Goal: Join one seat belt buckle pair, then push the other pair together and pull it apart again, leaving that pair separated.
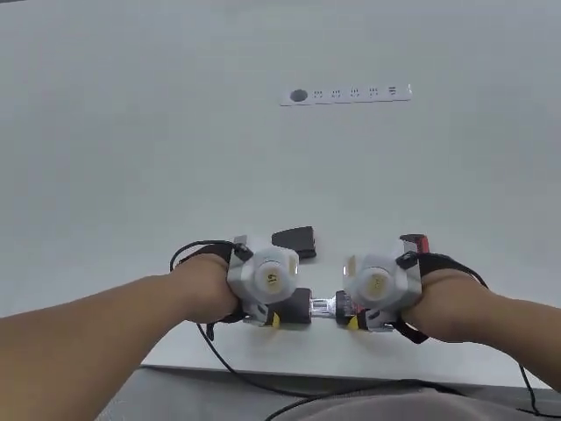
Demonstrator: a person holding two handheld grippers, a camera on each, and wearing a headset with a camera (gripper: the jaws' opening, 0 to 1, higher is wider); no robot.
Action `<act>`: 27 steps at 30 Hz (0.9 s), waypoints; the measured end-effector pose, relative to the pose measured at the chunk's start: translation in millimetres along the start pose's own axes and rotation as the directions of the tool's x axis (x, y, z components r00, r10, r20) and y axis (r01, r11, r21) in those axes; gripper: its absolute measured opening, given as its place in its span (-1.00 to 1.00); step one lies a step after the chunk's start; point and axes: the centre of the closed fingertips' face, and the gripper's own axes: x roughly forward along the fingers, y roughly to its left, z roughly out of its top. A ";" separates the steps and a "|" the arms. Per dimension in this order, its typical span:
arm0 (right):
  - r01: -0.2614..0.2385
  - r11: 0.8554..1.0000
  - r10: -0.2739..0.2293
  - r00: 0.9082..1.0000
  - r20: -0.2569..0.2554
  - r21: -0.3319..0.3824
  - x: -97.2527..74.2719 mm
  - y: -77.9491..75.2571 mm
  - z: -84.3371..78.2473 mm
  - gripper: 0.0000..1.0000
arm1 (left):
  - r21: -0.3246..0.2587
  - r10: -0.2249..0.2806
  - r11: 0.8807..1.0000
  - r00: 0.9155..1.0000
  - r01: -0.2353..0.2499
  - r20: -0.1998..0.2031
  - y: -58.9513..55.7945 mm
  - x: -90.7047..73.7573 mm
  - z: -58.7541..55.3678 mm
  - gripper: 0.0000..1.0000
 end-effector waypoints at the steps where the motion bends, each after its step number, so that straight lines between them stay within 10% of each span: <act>1: 0.001 1.000 -0.001 1.000 0.002 0.002 0.3 -0.1 -0.3 -0.35 | 0.001 0.000 1.000 1.000 0.000 -0.002 0.1 0.3 -0.1 -0.34; 27: 0.017 1.000 -0.017 0.998 0.053 0.008 7.1 -1.4 11.5 -0.38 | 0.005 0.001 1.000 1.000 -0.002 0.025 0.7 0.4 3.4 -0.34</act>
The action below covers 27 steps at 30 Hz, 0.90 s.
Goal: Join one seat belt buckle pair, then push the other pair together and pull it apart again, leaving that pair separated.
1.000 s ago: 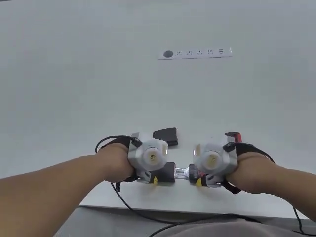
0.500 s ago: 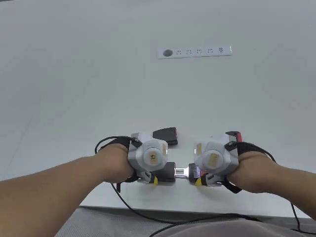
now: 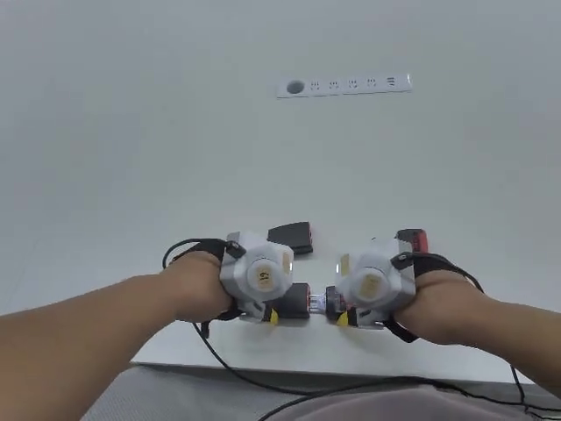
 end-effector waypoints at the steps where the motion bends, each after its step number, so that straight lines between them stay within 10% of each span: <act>1: -0.002 1.000 0.002 1.000 0.001 0.003 -0.2 -0.1 0.0 -0.39 | -0.002 0.000 1.000 1.000 0.000 -0.002 -0.3 -0.4 0.2 -0.35; 16: -0.052 0.995 0.050 0.998 0.023 0.082 11.1 9.0 18.1 -0.44 | -0.005 0.000 1.000 0.999 0.001 0.032 -0.8 -0.4 -0.5 -0.37; 27: -0.020 1.000 0.020 1.000 0.008 -0.005 9.2 1.9 13.6 -0.42 | -0.008 -0.007 1.000 0.999 0.007 0.042 2.1 0.1 -4.0 -0.36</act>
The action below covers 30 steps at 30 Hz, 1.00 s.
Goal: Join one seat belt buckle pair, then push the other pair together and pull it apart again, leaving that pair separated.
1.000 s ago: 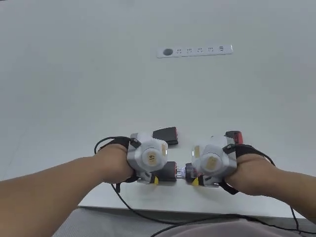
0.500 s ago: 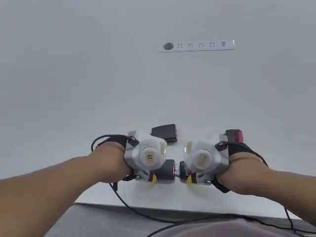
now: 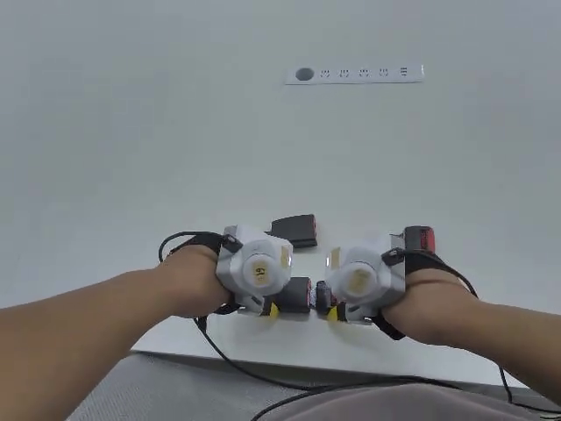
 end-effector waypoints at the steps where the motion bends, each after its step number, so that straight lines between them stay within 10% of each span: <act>1: 0.000 1.000 0.000 1.000 0.002 -0.005 -0.1 -1.0 -1.1 -0.42 | 0.005 -0.003 1.000 1.000 0.003 0.003 0.2 -0.4 -0.3 -0.36; 30: 0.009 1.000 -0.009 0.999 0.043 0.012 -2.0 -2.8 2.7 -0.34 | 0.023 0.006 1.000 1.000 -0.006 -0.009 0.1 0.8 -0.9 -0.32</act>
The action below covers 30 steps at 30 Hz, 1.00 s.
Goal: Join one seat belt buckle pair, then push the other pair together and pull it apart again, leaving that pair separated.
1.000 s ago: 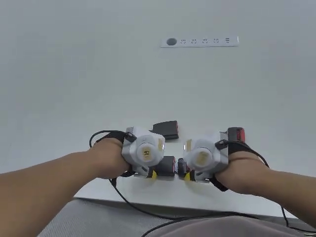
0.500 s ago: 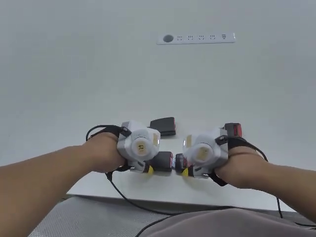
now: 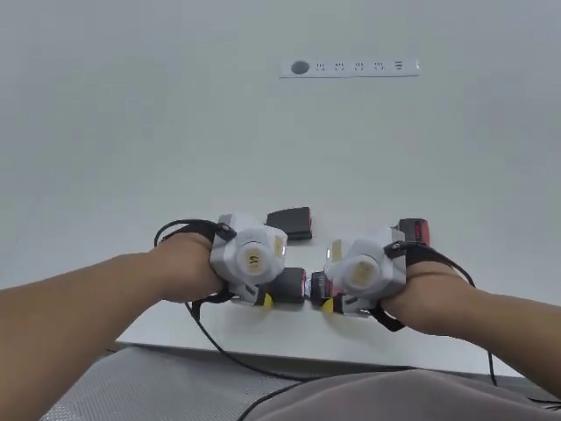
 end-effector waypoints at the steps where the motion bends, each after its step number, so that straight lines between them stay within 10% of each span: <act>1: 0.000 1.000 0.000 1.000 0.002 0.010 -0.6 -0.8 0.2 -0.33 | 0.002 0.000 1.000 1.000 0.000 0.002 -0.3 -0.1 0.3 -0.32; 14: 0.045 0.998 -0.047 0.997 0.065 0.032 -26.5 -0.5 23.2 -0.35 | -0.013 0.068 0.998 0.997 -0.068 0.039 -4.2 -26.6 10.5 -0.06; 30: 0.108 0.994 -0.109 0.993 0.042 0.029 -52.5 -27.5 1.3 -0.31 | -0.072 0.153 0.986 0.986 -0.148 0.073 46.1 -46.5 21.4 -0.06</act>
